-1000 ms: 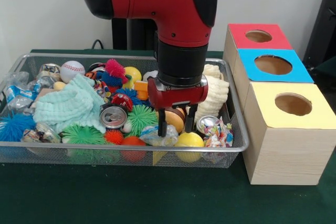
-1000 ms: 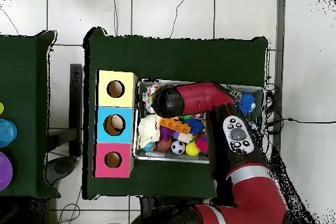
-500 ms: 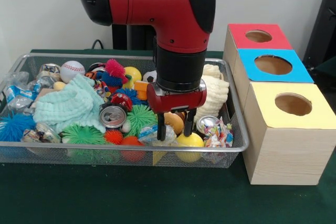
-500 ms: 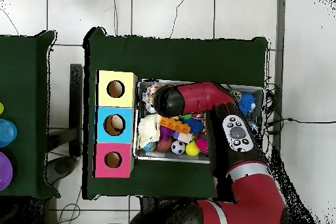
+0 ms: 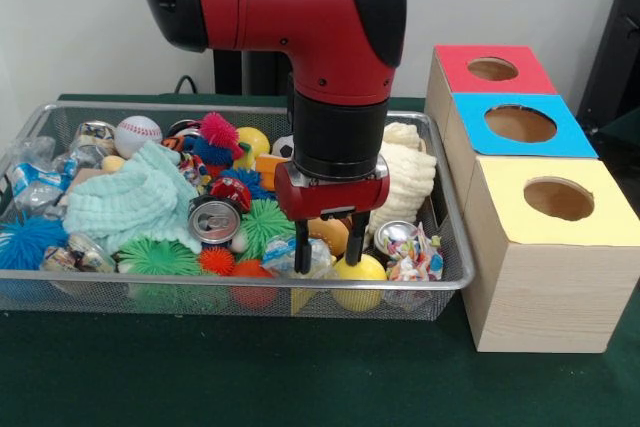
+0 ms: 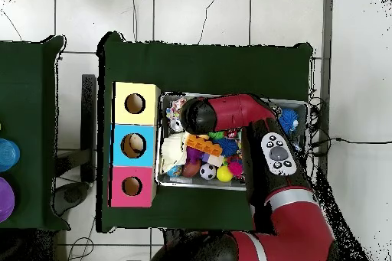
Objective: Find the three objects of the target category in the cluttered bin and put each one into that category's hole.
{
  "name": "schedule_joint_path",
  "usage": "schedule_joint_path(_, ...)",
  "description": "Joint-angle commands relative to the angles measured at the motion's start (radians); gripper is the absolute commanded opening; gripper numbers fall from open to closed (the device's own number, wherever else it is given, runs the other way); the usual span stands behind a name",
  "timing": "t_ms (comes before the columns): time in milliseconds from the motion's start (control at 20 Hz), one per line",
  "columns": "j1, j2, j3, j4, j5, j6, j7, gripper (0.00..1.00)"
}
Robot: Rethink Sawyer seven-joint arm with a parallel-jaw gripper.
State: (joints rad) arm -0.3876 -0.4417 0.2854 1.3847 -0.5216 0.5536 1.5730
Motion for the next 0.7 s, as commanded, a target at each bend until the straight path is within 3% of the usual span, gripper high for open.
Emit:
schedule_joint_path(50,-0.017,0.067,0.001,-0.055,-0.032,0.046,-0.025,1.0)
schedule_joint_path(700,-0.024,0.07,-0.002,-0.094,-0.054,0.075,-0.076,1.0)
